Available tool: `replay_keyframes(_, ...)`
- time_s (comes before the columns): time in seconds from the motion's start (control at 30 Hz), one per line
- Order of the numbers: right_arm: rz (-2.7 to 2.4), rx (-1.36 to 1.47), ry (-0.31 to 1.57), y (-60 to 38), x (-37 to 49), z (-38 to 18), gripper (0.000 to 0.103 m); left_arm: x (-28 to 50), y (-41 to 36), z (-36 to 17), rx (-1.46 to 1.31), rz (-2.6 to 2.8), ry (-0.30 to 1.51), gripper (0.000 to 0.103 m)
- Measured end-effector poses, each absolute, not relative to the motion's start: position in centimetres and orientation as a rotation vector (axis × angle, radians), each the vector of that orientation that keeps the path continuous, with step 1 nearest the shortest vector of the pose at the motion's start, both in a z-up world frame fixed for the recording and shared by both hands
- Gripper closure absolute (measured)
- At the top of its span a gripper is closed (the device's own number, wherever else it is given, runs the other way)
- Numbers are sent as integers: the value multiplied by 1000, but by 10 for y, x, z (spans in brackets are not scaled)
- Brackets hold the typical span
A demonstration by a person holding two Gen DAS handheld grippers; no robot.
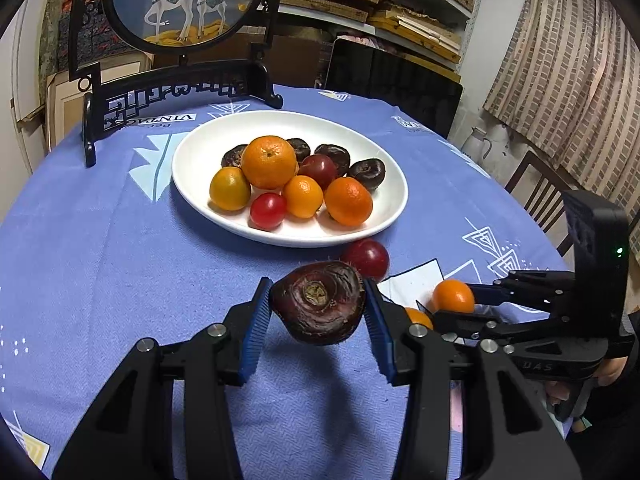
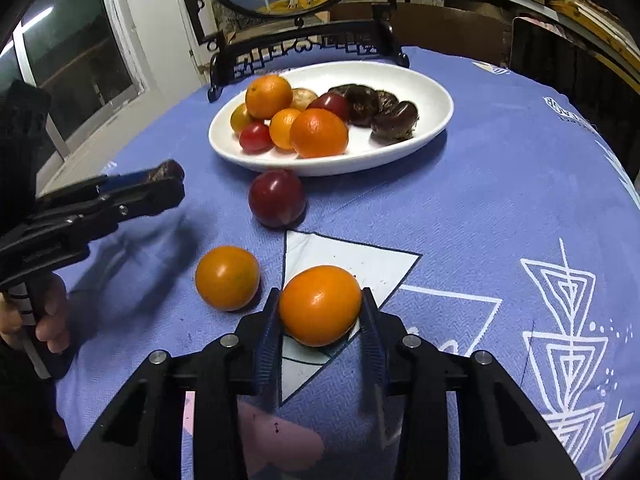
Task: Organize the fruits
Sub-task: 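Grasp the last dark brown fruit with the left tool while the right tool grasps a tangerine, then carry both fruits onto the white plate and open both tools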
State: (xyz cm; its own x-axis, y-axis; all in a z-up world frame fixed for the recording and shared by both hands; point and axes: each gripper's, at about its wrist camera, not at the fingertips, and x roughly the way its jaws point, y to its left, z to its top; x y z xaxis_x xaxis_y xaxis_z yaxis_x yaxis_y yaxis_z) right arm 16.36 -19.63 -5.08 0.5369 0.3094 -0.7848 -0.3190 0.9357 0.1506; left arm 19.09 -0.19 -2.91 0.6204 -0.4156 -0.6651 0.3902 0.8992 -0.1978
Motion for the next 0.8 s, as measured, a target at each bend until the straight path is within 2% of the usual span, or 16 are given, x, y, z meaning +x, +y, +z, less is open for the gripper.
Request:
replay_keyframes(0.23, 415, 61, 888, -210, 152, -25, 64, 183, 3, -19, -47, -442, 719, 59)
replay_keyframes(0.43, 417, 72, 819, -229, 170, 19, 64, 196, 5, 6, -26, -406, 703, 59)
replay_keyframes(0.63, 443, 117, 776, -232, 224, 50, 64, 247, 2, 32, -9, -376, 685, 59)
replay_keyframes(0.8, 420, 122, 790, -215, 291, 46, 64, 312, -5, 23, -33, -348, 749, 58)
